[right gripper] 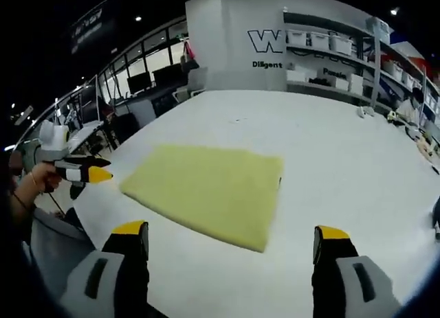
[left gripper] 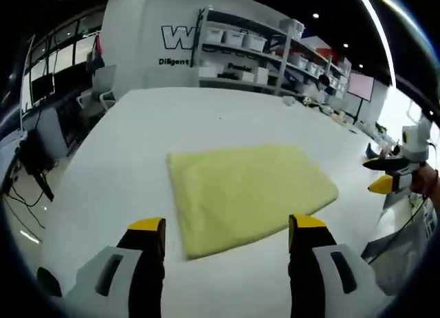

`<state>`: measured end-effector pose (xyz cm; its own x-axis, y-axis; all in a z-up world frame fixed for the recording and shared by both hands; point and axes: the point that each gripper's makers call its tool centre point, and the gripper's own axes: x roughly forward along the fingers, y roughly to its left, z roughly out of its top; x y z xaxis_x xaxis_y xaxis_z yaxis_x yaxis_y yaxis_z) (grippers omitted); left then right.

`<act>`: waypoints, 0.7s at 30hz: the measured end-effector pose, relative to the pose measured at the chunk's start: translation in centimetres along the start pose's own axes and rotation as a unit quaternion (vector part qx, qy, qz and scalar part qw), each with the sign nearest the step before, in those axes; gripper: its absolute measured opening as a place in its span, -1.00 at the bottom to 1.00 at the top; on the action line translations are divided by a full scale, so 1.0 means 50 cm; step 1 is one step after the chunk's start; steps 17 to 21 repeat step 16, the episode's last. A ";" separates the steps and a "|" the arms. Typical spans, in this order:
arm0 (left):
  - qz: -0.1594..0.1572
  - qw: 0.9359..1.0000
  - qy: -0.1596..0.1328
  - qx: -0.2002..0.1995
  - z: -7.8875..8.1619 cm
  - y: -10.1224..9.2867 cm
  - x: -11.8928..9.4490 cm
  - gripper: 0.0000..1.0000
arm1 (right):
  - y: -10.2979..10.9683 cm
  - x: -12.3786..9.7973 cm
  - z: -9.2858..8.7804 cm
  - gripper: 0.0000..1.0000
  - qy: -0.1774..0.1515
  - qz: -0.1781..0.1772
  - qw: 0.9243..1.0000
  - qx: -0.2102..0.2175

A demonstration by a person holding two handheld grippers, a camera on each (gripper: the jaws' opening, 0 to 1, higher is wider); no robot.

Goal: Fold the garment on the visible template until the final outline fits inside the template.

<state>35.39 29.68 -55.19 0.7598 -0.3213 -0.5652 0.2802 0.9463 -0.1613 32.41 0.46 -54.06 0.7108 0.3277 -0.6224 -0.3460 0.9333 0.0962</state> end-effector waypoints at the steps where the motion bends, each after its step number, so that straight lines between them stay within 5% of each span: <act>1: -0.001 1.000 0.001 0.003 -0.002 -0.002 -0.005 0.46 | 0.002 -0.002 -0.001 0.98 0.000 -0.001 1.000 -0.002; 11: -0.016 1.000 -0.007 0.006 -0.001 -0.019 -0.030 0.81 | 0.024 -0.017 -0.016 0.98 -0.001 0.004 1.000 -0.011; 21: -0.019 1.000 0.000 0.007 -0.006 -0.022 -0.033 0.90 | 0.027 -0.022 -0.025 0.98 -0.002 0.005 1.000 -0.006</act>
